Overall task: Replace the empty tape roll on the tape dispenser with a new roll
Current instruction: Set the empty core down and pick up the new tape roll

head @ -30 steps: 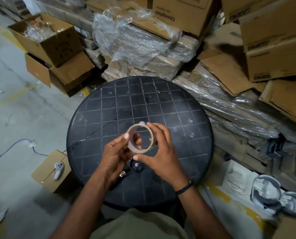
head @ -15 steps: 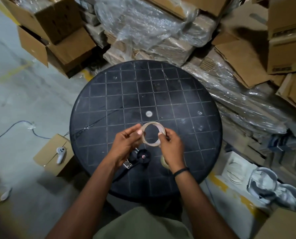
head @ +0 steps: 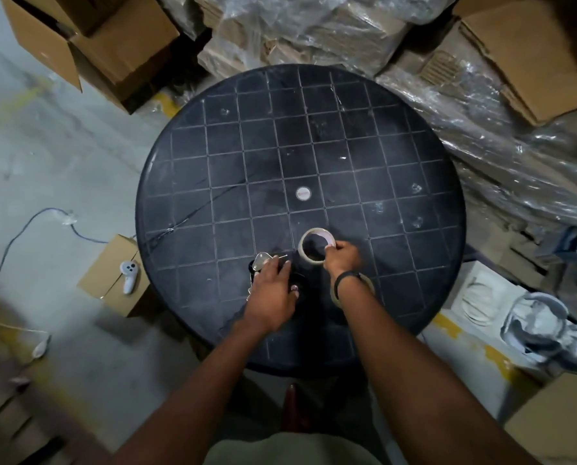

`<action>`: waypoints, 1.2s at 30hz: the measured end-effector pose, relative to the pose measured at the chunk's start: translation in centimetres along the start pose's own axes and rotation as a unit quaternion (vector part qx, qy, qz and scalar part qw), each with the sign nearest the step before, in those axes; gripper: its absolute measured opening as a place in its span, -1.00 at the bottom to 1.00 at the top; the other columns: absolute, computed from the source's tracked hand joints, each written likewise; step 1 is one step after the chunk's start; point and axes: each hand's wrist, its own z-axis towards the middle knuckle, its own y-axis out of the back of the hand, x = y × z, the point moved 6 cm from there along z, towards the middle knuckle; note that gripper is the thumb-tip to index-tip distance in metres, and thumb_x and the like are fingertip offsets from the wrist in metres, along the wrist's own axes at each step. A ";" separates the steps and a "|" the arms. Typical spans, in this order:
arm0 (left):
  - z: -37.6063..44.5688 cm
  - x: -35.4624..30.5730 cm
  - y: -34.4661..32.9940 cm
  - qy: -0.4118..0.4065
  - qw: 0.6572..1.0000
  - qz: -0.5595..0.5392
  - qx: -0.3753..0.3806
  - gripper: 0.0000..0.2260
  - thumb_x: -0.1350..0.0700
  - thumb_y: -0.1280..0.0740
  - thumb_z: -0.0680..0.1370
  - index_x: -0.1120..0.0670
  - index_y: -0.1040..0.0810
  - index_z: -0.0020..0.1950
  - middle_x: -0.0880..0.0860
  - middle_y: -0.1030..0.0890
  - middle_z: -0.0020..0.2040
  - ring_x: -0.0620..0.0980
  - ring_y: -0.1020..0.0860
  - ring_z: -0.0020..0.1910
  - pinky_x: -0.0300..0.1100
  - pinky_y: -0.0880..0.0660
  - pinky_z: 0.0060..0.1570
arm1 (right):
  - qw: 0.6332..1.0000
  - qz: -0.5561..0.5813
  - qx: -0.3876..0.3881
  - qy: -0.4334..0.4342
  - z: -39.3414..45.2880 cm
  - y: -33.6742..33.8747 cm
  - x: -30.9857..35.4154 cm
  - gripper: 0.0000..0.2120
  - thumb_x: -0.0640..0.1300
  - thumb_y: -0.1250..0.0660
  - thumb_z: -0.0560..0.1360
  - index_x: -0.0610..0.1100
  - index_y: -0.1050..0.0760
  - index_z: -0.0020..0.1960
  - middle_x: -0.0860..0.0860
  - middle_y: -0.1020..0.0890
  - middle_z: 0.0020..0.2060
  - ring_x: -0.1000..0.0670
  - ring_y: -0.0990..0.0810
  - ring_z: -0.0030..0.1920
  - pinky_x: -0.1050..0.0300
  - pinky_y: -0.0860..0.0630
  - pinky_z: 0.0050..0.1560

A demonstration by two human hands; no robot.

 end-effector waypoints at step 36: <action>-0.7 8.5 2.2 0.275 0.932 -0.168 -0.166 -0.68 -0.09 -0.24 0.61 0.10 -0.67 -0.02 0.22 -0.70 -0.01 0.26 -0.66 0.01 -0.04 -0.56 -0.07 | 0.760 -0.414 0.198 0.459 -14.1 -10.5 2.5 -0.40 -0.29 -0.18 0.59 -0.09 -0.16 0.60 -0.02 -0.04 0.64 -0.13 0.07 0.64 -0.04 -0.13 0.60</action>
